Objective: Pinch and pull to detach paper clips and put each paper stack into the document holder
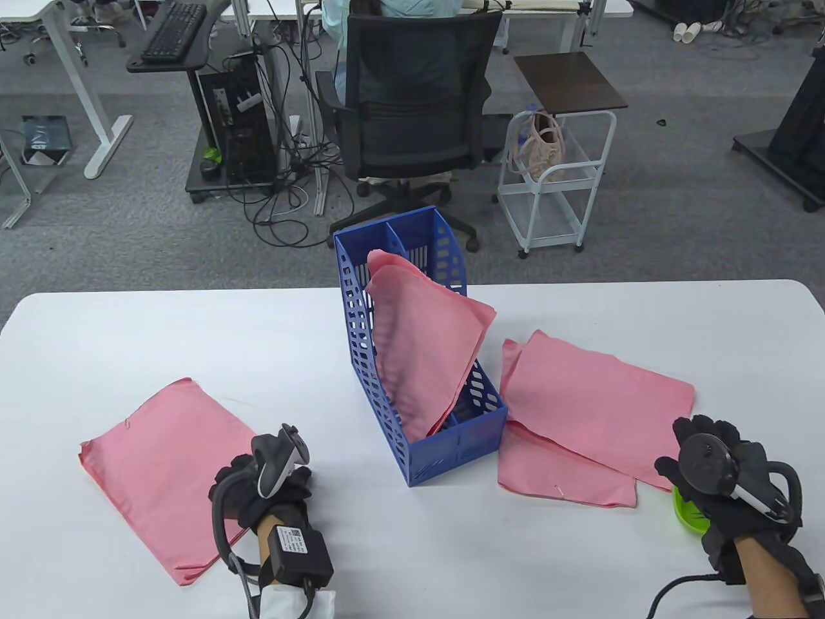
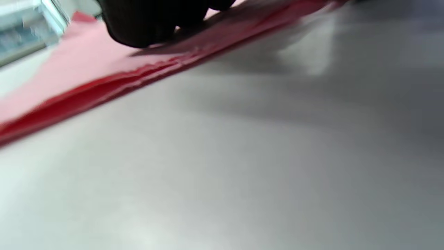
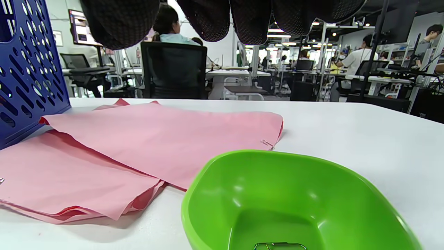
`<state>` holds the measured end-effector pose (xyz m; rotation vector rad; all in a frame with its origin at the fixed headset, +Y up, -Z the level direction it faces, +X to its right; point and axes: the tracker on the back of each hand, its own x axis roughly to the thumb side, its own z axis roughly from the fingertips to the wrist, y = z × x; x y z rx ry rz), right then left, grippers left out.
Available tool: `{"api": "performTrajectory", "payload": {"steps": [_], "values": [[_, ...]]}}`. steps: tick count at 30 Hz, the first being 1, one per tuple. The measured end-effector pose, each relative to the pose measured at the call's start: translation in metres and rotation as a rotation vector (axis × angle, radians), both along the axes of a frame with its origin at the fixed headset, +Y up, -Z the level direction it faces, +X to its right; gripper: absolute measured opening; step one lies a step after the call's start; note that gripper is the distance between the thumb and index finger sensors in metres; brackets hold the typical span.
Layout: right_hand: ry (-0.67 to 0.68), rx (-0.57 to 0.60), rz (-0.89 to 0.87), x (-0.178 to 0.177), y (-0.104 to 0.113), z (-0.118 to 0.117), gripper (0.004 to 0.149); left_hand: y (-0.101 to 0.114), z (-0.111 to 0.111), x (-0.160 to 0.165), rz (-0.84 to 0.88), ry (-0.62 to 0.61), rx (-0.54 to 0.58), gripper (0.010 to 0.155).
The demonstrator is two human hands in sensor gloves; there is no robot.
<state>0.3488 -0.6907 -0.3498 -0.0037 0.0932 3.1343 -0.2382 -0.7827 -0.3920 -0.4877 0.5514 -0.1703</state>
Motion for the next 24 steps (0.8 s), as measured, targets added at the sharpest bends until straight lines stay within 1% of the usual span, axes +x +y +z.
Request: {"api": "performTrajectory", "payload": {"steps": [3, 7, 9, 10, 12, 16, 20, 21, 22, 24], "values": [[0.004, 0.0, 0.012, -0.001, -0.001, 0.0, 0.074, 0.002, 0.0, 0.004, 0.018, -0.024, 0.083, 0.094], [0.014, 0.003, 0.036, -0.004, -0.002, 0.002, 0.074, 0.004, -0.002, 0.014, -0.063, -0.12, 0.125, 0.083], [0.018, 0.004, 0.051, -0.005, -0.002, 0.003, 0.074, 0.005, -0.003, 0.018, -0.091, -0.146, 0.162, 0.071], [0.02, 0.005, 0.056, -0.006, -0.002, 0.003, 0.074, 0.006, -0.003, 0.019, -0.108, -0.148, 0.169, 0.064], [0.028, 0.005, 0.068, -0.009, -0.002, 0.004, 0.074, 0.005, -0.004, 0.018, -0.144, -0.173, 0.174, 0.055], [0.036, 0.008, 0.083, -0.013, -0.002, 0.005, 0.074, 0.005, -0.001, 0.013, -0.145, -0.203, 0.176, 0.049], [0.04, 0.01, 0.088, -0.015, -0.002, 0.005, 0.074, 0.006, 0.006, 0.006, -0.115, -0.257, 0.254, 0.044], [0.04, 0.009, 0.089, -0.015, -0.002, 0.005, 0.074, 0.009, 0.007, 0.005, -0.096, -0.26, 0.276, 0.044], [0.041, 0.008, 0.088, -0.015, -0.003, 0.005, 0.074, 0.013, 0.007, 0.004, -0.09, -0.264, 0.275, 0.043], [0.04, 0.005, 0.092, -0.016, -0.004, 0.005, 0.074, 0.028, 0.006, 0.001, -0.045, -0.24, 0.283, 0.043]]}}
